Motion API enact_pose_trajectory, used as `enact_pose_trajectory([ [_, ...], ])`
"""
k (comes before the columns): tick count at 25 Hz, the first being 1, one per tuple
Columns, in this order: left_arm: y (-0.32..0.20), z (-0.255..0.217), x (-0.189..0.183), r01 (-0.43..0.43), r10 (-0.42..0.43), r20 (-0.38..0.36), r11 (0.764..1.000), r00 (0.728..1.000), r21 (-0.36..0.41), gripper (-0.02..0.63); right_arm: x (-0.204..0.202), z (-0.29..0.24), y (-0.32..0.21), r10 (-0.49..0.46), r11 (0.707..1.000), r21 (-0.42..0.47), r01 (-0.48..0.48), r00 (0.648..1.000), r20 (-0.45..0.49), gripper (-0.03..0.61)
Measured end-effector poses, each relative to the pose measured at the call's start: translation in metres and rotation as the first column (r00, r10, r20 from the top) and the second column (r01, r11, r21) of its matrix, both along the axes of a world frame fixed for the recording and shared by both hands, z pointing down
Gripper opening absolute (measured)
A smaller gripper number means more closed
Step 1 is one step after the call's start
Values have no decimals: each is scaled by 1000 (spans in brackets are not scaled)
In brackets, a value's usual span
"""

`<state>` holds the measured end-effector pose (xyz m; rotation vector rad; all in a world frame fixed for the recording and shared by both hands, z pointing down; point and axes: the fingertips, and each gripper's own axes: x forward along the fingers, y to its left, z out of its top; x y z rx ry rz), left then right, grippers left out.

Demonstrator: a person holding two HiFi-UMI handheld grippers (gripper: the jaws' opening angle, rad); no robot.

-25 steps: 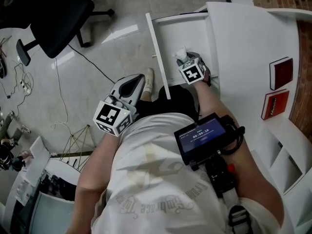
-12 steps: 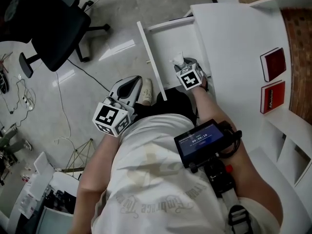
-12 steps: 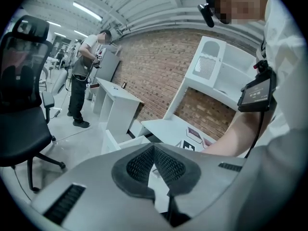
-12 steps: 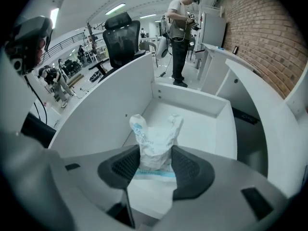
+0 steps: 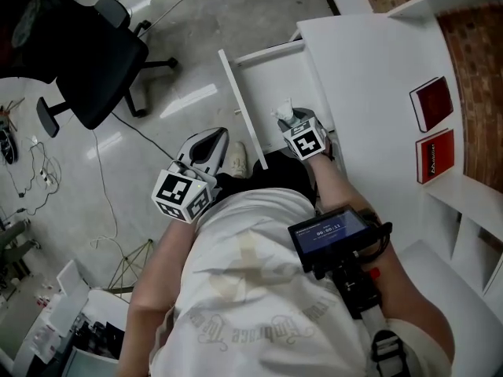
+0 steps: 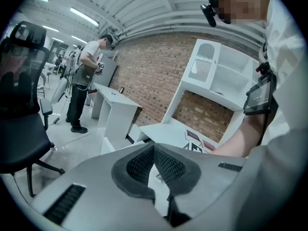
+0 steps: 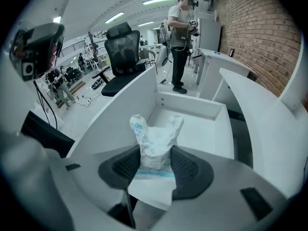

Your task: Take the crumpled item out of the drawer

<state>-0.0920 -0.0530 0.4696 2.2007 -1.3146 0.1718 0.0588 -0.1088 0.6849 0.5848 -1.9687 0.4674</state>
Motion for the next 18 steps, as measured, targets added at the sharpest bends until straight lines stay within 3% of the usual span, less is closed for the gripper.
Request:
enact_pose_trajectory([
  [18,-7,-24,-2,-47,46,18,996,999,76,20,-7,-65,2,110,992,49,-120,979,171,196],
])
